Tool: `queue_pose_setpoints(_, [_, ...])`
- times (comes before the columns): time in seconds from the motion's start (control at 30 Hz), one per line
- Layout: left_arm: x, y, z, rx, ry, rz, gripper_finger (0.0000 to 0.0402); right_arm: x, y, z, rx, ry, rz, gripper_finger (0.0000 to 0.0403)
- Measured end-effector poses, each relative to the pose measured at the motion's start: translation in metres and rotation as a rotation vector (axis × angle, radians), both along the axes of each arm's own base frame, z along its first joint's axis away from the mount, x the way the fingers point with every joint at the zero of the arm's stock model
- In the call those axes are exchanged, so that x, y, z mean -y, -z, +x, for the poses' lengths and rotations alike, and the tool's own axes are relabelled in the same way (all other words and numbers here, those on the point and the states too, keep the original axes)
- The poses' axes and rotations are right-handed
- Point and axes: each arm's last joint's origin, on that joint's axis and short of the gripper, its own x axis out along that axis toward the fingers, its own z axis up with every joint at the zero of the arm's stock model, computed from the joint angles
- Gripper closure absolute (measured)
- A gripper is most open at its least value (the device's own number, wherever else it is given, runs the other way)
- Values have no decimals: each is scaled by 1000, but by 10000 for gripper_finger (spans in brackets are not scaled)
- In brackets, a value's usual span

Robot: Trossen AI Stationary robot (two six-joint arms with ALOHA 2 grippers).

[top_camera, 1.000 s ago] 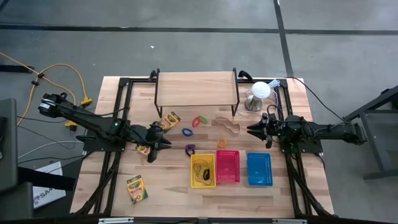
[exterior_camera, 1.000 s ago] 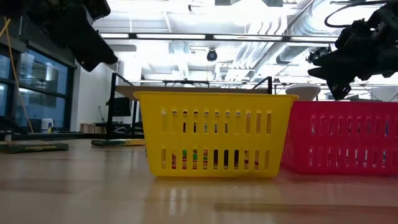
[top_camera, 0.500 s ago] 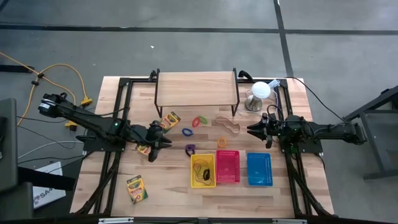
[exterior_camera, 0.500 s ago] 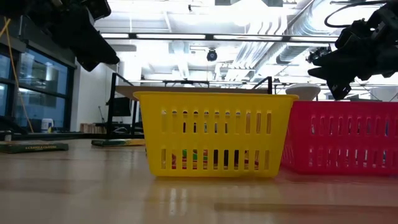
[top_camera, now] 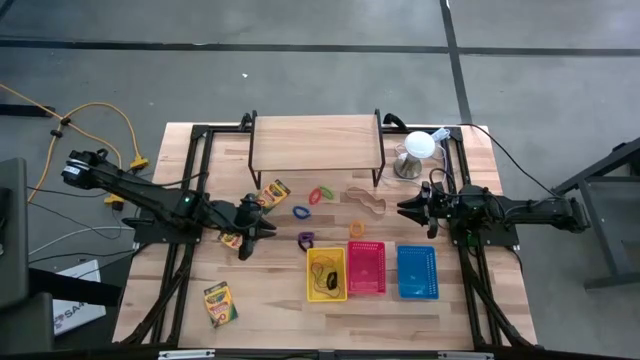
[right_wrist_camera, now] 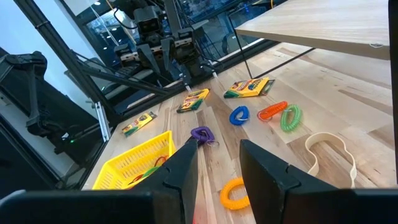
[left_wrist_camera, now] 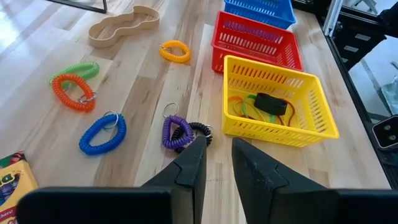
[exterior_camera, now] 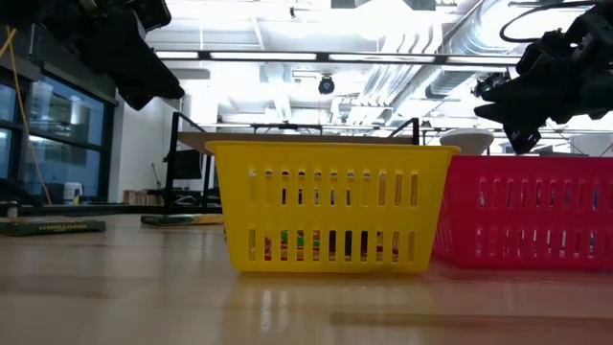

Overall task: Pick & Place Office Desk Supplies
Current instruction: Put the white rubber band into the yellow bin

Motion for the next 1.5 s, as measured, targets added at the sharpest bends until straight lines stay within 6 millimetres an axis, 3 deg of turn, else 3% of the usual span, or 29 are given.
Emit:
queue_pose_setpoints(0.63, [0, 0, 0, 0, 0, 0, 328, 0, -7, 0, 71, 7, -18, 296])
queue_pose_setpoints(0.9, [0, 0, 0, 1, 1, 0, 328, -1, -24, 0, 208, -21, -125, 295])
queue_pose_setpoints(1.0, [0, 0, 0, 0, 1, 0, 328, 0, -40, 1, 222, 8, -179, 295])
queue_pose_setpoints(1.2, [0, 0, 0, 1, 1, 0, 328, 1, -65, 12, 173, 22, -268, 295])
queue_pose_setpoints(1.5, [0, 0, 0, 1, 1, 0, 328, 3, -66, 34, 40, 37, -313, 295])
